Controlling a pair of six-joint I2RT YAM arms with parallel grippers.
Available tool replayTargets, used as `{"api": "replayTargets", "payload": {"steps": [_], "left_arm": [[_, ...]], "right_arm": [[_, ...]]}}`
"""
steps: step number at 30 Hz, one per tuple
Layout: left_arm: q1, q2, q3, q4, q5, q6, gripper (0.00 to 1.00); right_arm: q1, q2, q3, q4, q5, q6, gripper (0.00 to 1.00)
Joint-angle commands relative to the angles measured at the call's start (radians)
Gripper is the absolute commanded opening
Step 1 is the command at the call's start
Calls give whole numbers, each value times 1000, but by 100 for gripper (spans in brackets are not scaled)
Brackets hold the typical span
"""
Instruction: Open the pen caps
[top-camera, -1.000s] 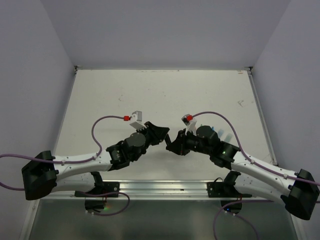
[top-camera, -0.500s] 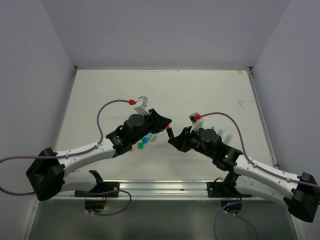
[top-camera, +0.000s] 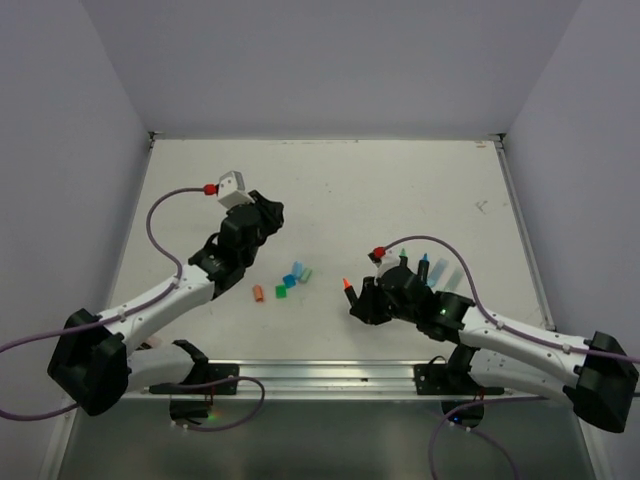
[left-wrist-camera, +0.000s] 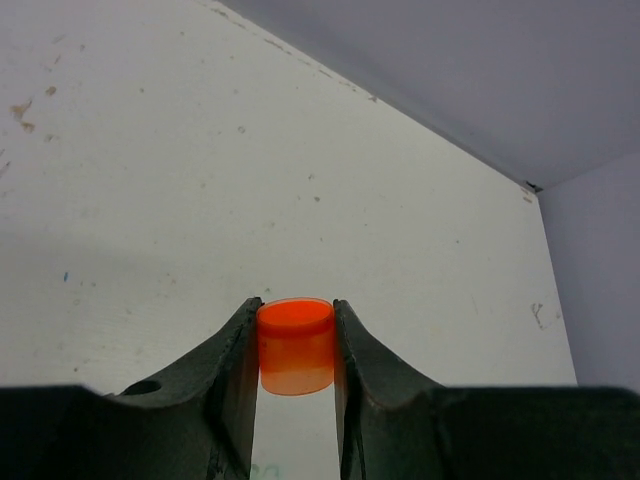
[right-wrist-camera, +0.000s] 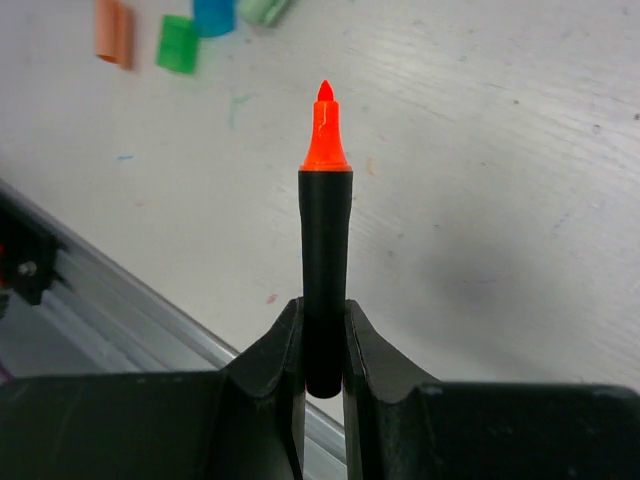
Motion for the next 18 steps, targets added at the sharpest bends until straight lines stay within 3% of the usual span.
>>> {"api": "replayTargets", "payload": {"steps": [1, 5, 8, 13, 18], "left_arm": [[0, -137, -110, -132, -27, -6, 0], [-4, -360, -323, -175, -2, -70, 0], [-6, -459, -364, -304, -21, -95, 0], [-6, -524, -387, -457, -36, -162, 2], [-6, -486, -440, -460, 7, -256, 7]], "right_arm": [[-13, 130, 107, -77, 191, 6, 0], [-130, 349, 205, -74, 199, -43, 0], [-194, 414, 212, -7, 187, -70, 0], [-235, 508, 229, 16, 225, -86, 0], [-247, 516, 219, 12, 268, -87, 0]]}}
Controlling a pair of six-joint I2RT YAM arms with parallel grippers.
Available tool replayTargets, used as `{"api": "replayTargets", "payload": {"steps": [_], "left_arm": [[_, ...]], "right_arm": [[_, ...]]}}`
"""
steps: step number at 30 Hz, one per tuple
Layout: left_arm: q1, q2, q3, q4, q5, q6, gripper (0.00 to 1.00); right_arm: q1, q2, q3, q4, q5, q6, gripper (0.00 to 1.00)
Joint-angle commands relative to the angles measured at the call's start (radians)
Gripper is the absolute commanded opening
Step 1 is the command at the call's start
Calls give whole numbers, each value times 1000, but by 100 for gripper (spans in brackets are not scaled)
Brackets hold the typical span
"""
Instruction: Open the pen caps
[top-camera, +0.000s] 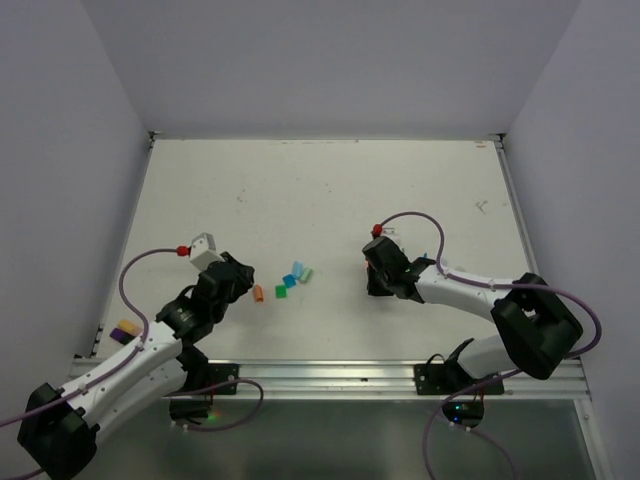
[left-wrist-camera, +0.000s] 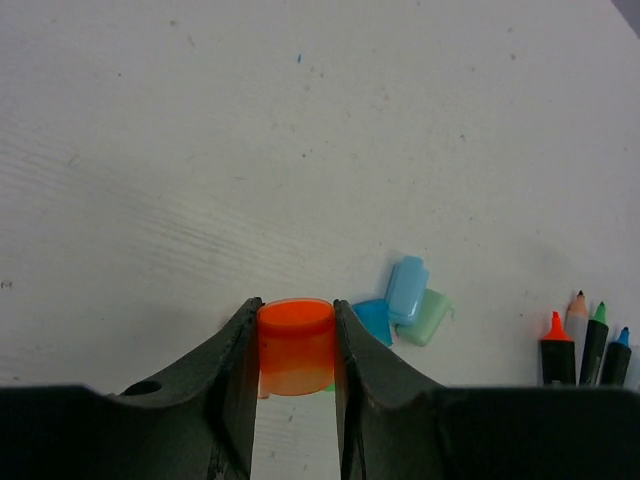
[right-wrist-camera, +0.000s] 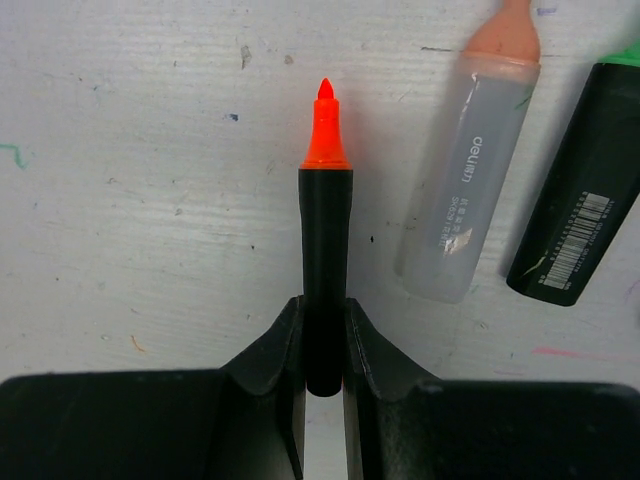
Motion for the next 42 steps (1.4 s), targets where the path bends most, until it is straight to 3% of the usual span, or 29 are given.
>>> {"api": "replayTargets", "payload": {"steps": [1, 6, 13, 18, 23, 24, 26, 30, 34, 37, 42], "left_arm": [[-5, 40, -46, -59, 11, -109, 8], [-21, 118, -97, -52, 22, -212, 12], [-28, 186, -134, 92, 48, -209, 17], [-30, 304, -140, 284, 137, -185, 21], [-33, 353, -141, 349, 154, -191, 25], [-33, 348, -137, 326, 139, -197, 27], [-33, 316, -119, 283, 114, -206, 45], [-33, 259, -63, 82, 18, -221, 57], [-33, 224, 12, -77, -65, -249, 87], [-33, 213, 102, -237, -143, -275, 100], [-27, 279, 299, -531, -286, -391, 100]], "right_arm": [[-16, -3, 32, 35, 75, -18, 0], [-47, -12, 12, 31, 67, -27, 1], [-55, -30, 7, 25, 28, -40, 13], [-55, -15, 7, 25, 15, -41, 32], [-55, -15, 10, 25, 6, -61, 51], [-55, -16, 10, 28, 3, -64, 52], [-55, -32, 12, 29, 0, -75, 56], [-55, -52, 21, 23, -8, -87, 58], [-55, -66, 36, 15, -15, -96, 60], [-55, -90, 32, 15, -16, -103, 61], [-53, -108, 39, -5, -14, -116, 61]]}}
